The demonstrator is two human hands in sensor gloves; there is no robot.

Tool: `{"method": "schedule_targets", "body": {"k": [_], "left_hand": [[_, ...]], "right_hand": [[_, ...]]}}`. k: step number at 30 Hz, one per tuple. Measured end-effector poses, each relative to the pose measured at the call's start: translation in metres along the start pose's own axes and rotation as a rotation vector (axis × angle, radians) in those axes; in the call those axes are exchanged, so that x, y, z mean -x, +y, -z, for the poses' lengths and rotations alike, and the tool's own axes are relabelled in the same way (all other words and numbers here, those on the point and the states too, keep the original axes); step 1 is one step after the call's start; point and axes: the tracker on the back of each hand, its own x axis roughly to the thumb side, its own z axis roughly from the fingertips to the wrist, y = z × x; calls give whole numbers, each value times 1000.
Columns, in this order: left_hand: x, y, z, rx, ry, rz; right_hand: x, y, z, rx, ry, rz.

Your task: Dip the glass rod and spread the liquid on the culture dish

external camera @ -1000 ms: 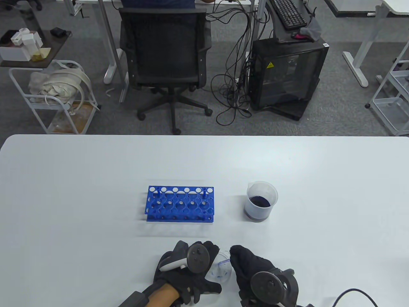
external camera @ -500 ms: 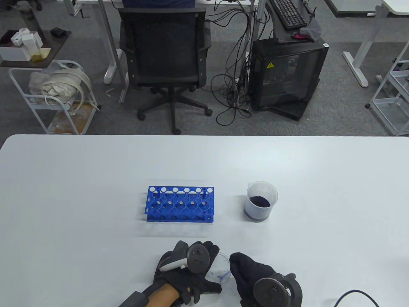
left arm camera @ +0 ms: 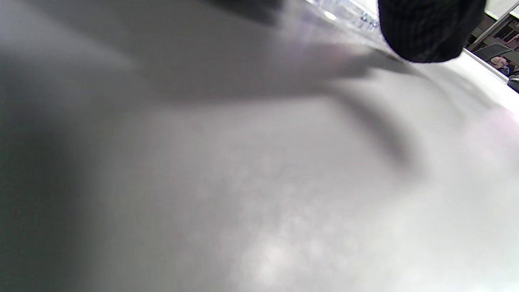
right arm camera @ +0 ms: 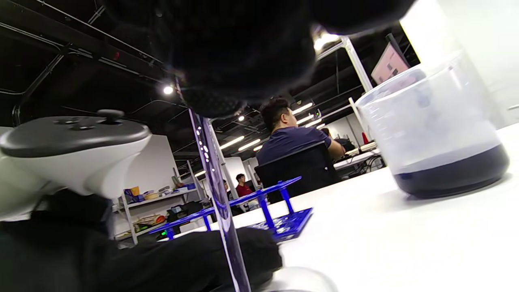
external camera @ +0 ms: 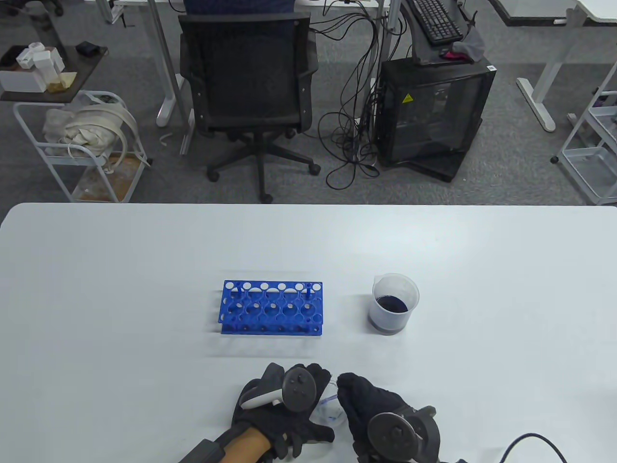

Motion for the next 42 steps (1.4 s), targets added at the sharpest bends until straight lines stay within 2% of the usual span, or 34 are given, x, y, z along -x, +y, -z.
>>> {"method": "schedule_targets", "body": {"k": [10,22,27,34,42], "left_hand": [[0,0,0,0,0,0],[0,0,0,0,0,0],[0,0,0,0,1,0],[0,0,0,0,2,-1],[0,0,0,0,2,-1]], "right_hand": [[5,-14,-4,1,6,6],[-13,3,-6,-63,-33,80],[-8,5,-2,-46,-15,56],[9,-5,2,-7,35,28],[6,-9,1,-3,21,28]]}}
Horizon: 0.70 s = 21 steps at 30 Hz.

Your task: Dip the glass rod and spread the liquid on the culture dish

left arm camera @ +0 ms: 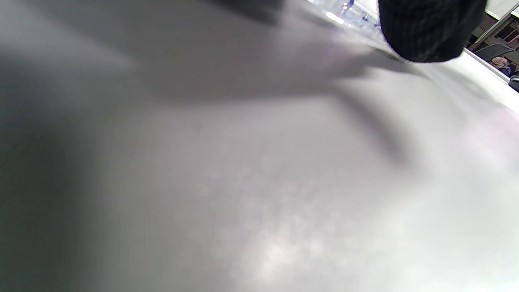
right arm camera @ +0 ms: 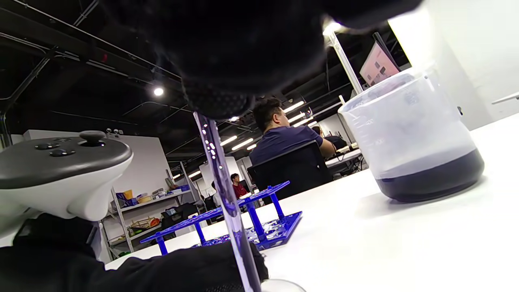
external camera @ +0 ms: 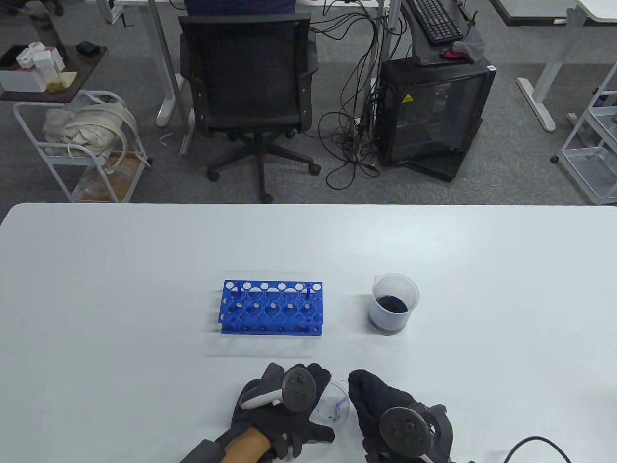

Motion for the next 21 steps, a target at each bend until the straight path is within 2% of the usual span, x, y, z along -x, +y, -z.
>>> {"method": "schedule_targets", "body": {"k": [7,9,12,13,16,18,21], "left_hand": [[0,0,0,0,2,0],[0,0,0,0,2,0],[0,0,0,0,2,0],[0,0,0,0,2,0],[0,0,0,0,2,0],[0,0,0,0,2,0],[0,0,0,0,2,0]], "right_hand": [[-1,-24,-1,90,-16,45],[1,-41,3,143,-19,60],[13,-83,20,286,19,94],[22,-97,29,336,49,101],[52,-118,53,429,154,69],[75,-113,70,417,228,5],[100,-84,89,288,314,-37]]}}
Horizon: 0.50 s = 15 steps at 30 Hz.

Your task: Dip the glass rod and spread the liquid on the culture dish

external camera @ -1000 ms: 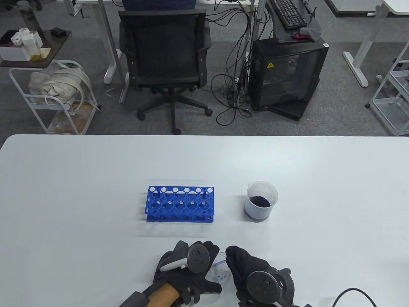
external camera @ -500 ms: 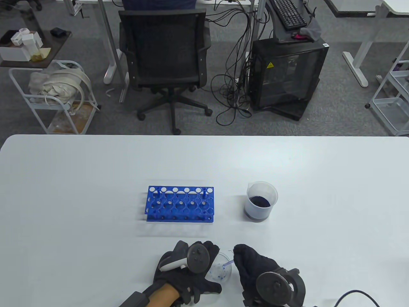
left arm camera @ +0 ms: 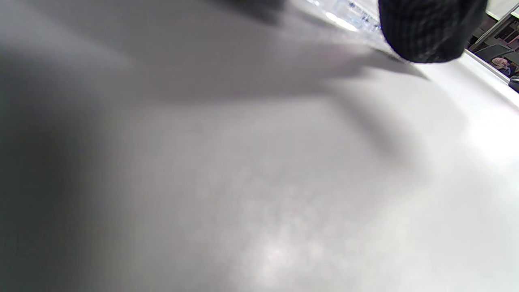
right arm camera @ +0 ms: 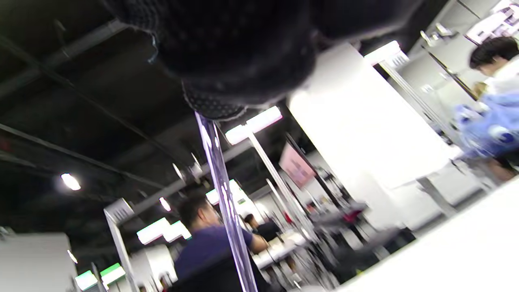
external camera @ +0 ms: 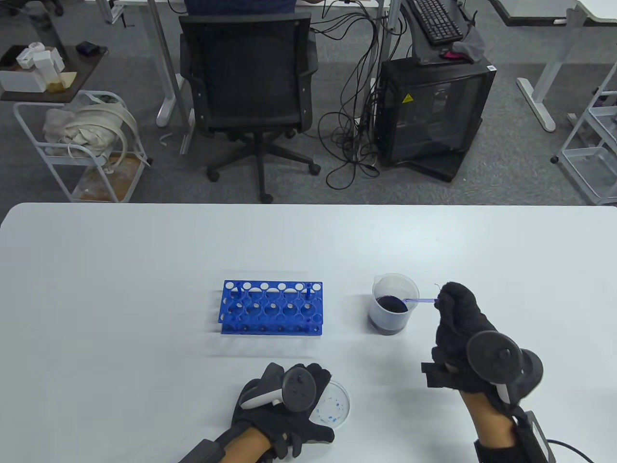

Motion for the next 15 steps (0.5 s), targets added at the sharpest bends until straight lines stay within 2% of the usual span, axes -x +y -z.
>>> {"method": "schedule_targets", "body": {"k": [2,5,9,15], "left_hand": [[0,0,0,0,0,0],[0,0,0,0,0,0],[0,0,0,0,0,0],[0,0,0,0,0,0]], "right_hand": [[9,29,3,-90,37,-27],[11,57,2,-148,43,-82],[6,74,2,-169,13,-142],[1,82,5,-198,4,-185]]}}
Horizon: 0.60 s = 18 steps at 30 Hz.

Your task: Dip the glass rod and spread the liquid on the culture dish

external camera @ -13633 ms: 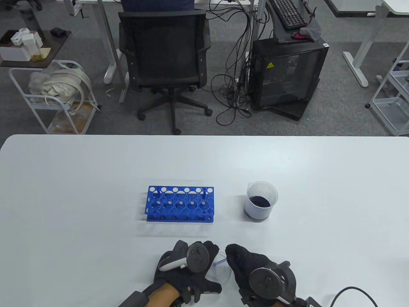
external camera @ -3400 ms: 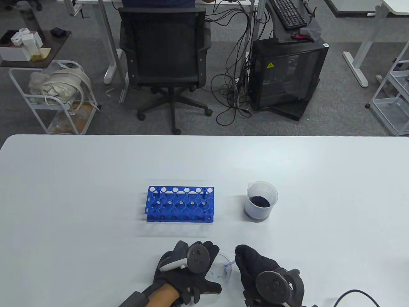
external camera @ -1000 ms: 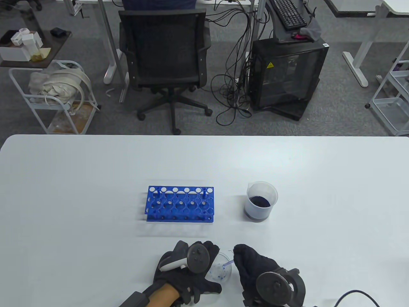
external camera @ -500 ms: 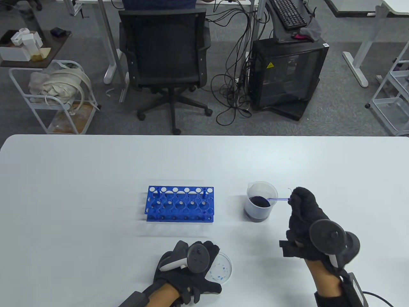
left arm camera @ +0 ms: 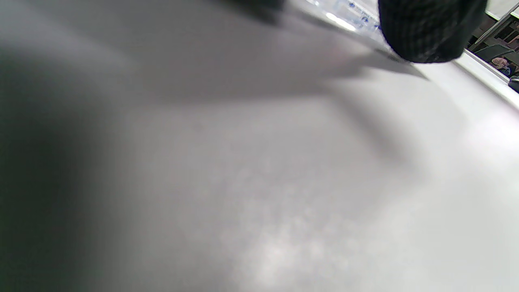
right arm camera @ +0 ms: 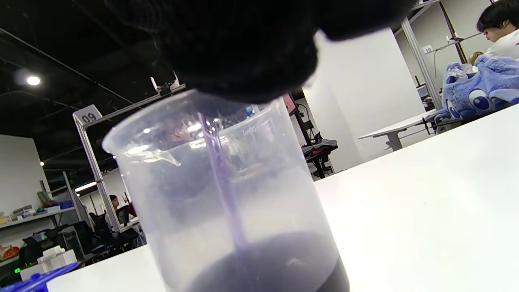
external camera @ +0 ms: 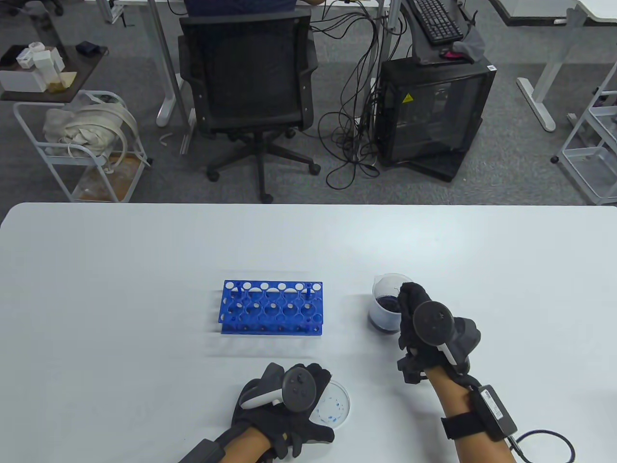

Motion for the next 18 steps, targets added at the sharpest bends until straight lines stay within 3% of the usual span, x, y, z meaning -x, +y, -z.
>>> {"method": "schedule_targets", "body": {"k": [5,10,14,17,18], "left_hand": [[0,0,0,0,0,0],[0,0,0,0,0,0],[0,0,0,0,0,0],[0,0,0,0,0,0],[0,0,0,0,0,0]], "right_hand": [[-2,-12,-3,53,-15,53],[-4,-43,-9,184,-44,126],[1,-32,-9,115,-40,58],[6,-38,-10,185,-20,127],[7,-37,-8,159,0,134]]}}
